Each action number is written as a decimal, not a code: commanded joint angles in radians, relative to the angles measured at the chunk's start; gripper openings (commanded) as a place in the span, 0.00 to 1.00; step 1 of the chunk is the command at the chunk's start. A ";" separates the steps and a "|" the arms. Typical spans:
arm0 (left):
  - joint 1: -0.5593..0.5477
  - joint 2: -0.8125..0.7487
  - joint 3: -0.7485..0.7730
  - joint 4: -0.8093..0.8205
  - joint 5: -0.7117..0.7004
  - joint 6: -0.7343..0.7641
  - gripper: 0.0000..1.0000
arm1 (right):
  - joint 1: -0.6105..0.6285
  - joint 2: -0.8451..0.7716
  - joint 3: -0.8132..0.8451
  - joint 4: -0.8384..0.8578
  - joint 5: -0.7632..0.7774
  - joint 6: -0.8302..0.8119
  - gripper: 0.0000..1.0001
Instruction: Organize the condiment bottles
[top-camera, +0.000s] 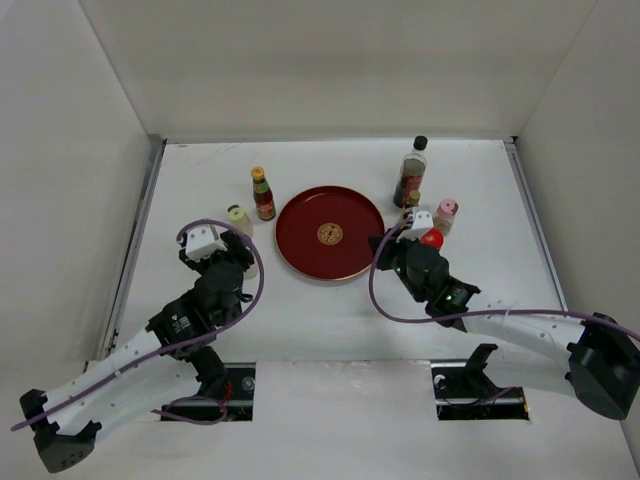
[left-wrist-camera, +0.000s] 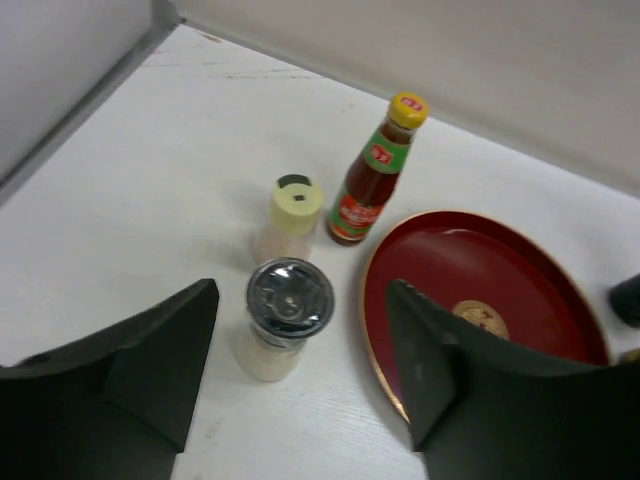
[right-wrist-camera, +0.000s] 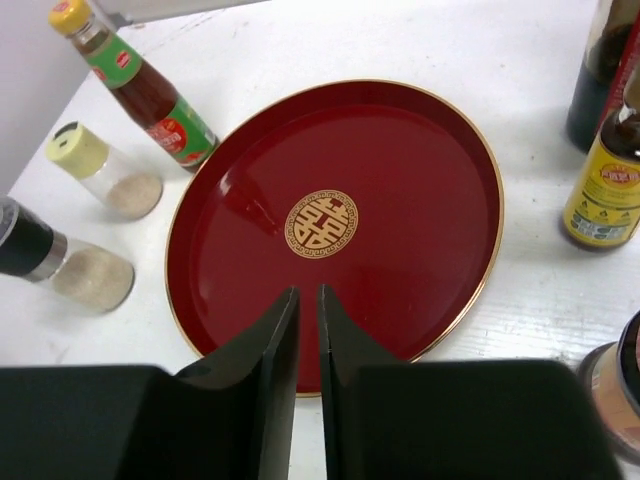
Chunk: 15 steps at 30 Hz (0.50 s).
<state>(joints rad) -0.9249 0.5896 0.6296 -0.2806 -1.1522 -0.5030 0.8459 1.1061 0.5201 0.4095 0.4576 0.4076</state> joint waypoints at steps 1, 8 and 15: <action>0.027 0.027 -0.008 -0.026 -0.020 0.003 0.47 | 0.006 -0.018 0.009 0.035 -0.036 0.008 0.19; 0.142 0.235 0.018 -0.052 0.152 -0.041 0.87 | 0.006 0.009 0.014 0.049 -0.045 0.007 0.88; 0.284 0.369 -0.011 0.069 0.290 -0.042 0.93 | 0.008 0.026 0.020 0.052 -0.069 0.005 0.94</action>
<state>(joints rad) -0.6735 0.9604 0.6258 -0.3019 -0.9291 -0.5327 0.8459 1.1290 0.5201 0.4122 0.4099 0.4149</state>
